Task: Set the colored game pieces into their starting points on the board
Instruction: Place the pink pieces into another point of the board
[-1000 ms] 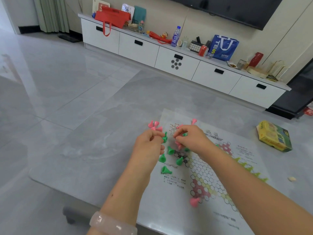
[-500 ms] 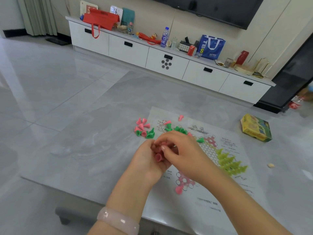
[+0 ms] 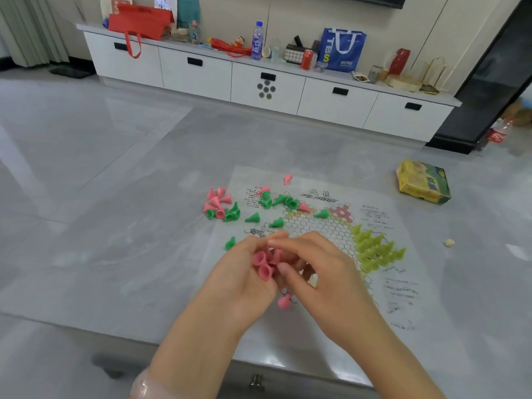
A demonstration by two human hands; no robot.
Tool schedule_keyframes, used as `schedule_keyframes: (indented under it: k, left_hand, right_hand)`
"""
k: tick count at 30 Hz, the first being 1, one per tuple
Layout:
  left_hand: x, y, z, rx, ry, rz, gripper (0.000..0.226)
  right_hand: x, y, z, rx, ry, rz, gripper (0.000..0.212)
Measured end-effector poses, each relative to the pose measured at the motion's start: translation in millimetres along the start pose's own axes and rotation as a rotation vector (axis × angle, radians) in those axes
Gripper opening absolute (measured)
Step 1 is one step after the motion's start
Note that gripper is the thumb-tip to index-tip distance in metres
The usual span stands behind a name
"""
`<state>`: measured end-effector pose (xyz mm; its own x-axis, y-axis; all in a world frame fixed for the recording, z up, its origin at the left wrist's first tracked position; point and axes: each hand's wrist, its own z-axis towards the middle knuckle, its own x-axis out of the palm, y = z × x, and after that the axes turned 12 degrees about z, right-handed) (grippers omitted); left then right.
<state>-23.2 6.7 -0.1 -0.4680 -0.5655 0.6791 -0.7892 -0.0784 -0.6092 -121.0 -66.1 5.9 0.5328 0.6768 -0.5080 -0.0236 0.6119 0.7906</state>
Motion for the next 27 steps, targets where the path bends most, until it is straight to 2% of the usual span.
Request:
schedule_keyframes:
  k: [5, 10, 16, 20, 22, 27]
  left_hand:
    - [9, 8, -1, -0.025, 0.038, 0.024, 0.034]
    - [14, 13, 3, -0.049, 0.044, 0.019, 0.043]
    - [22, 23, 7, -0.038, 0.037, 0.053, 0.035]
    - [26, 26, 7, -0.022, 0.037, 0.038, 0.019]
    - [25, 25, 6, -0.022, 0.04, 0.048, 0.014]
    - [24, 22, 7, -0.014, -0.08, 0.042, 0.02]
  right_hand:
    - [-7, -5, -2, 0.0, 0.085, -0.082, 0.031]
    - [-14, -10, -6, 0.123, 0.043, -0.02, 0.028]
    - [-10, -15, -11, 0.137, -0.092, -0.055, 0.018]
    - [-8, -15, -11, 0.196, -0.13, -0.005, 0.033]
    - [-7, -12, -12, 0.2, -0.168, 0.067, 0.028]
    - [-3, -12, -14, 0.177, -0.24, 0.062, 0.019]
